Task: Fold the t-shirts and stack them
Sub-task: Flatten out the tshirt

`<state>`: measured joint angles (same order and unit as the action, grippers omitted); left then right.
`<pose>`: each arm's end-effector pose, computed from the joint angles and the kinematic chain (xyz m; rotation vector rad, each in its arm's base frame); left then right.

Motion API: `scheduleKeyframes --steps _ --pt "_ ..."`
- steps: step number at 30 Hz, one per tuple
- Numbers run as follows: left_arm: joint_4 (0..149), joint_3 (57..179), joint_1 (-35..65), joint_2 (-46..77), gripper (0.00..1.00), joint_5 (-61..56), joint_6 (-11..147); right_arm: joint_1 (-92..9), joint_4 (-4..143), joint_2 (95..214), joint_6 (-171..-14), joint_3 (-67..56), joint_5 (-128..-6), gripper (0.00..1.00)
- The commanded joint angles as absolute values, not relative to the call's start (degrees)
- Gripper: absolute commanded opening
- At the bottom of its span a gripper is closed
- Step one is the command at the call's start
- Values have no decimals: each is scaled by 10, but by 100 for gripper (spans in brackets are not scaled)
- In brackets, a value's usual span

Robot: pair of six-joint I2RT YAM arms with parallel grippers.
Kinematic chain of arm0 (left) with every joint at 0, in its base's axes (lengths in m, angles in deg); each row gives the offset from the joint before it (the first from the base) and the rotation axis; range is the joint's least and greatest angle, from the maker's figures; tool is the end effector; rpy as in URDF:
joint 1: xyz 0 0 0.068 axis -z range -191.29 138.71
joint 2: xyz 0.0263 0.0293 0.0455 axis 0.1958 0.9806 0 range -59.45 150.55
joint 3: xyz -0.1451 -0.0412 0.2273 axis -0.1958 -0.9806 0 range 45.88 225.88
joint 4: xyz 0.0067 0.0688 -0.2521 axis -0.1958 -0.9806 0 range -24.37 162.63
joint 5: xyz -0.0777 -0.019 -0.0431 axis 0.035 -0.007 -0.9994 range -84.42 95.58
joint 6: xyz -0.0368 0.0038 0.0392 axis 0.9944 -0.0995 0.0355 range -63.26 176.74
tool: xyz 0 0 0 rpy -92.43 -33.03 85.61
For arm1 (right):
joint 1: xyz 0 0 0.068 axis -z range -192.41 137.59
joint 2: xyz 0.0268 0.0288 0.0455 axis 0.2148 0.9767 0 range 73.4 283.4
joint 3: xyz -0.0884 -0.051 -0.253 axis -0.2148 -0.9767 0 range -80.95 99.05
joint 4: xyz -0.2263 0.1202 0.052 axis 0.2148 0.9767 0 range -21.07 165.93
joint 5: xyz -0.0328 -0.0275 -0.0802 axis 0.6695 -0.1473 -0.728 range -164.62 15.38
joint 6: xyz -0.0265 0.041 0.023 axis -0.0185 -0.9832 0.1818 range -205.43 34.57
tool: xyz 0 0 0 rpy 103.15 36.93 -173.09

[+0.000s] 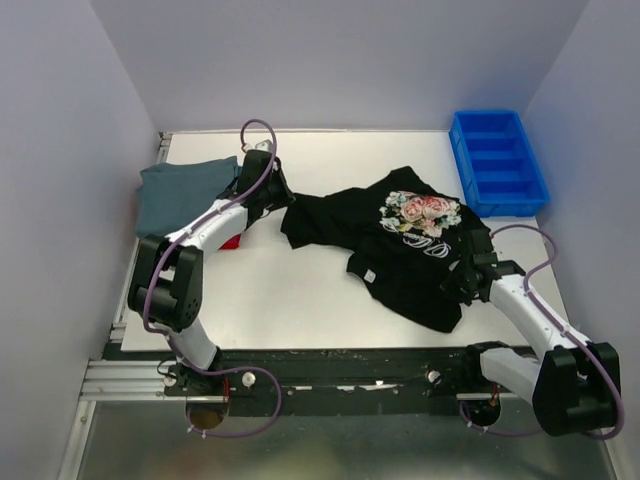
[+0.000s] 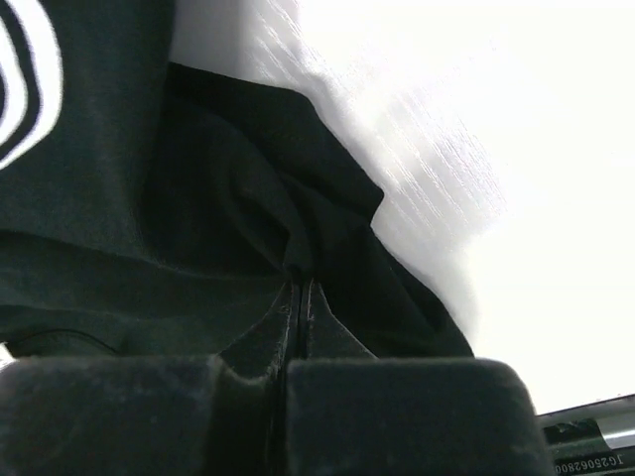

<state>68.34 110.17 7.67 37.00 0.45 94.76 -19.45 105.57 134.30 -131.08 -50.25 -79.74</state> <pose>0.3555 -0.1255 0.2312 -0.3267 2.2582 -0.6387 0.1756 0.0184 0.1720 0.9286 2.5750 0.1391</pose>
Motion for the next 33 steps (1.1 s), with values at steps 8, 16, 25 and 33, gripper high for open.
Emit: scheduleKeyframes --steps 8,16,25,33 --pt "537 1383 65 447 0 65 883 -194 1156 1308 -1247 -282 -827 1" --pt "407 1671 55 587 0 88 860 -200 1082 1259 -1276 -380 -594 1" --pt "332 1710 28 529 0 127 835 -281 1103 1288 -1210 -280 -535 1" --pt "332 1730 17 499 0 165 809 -341 1107 1319 -1209 -266 -543 1"
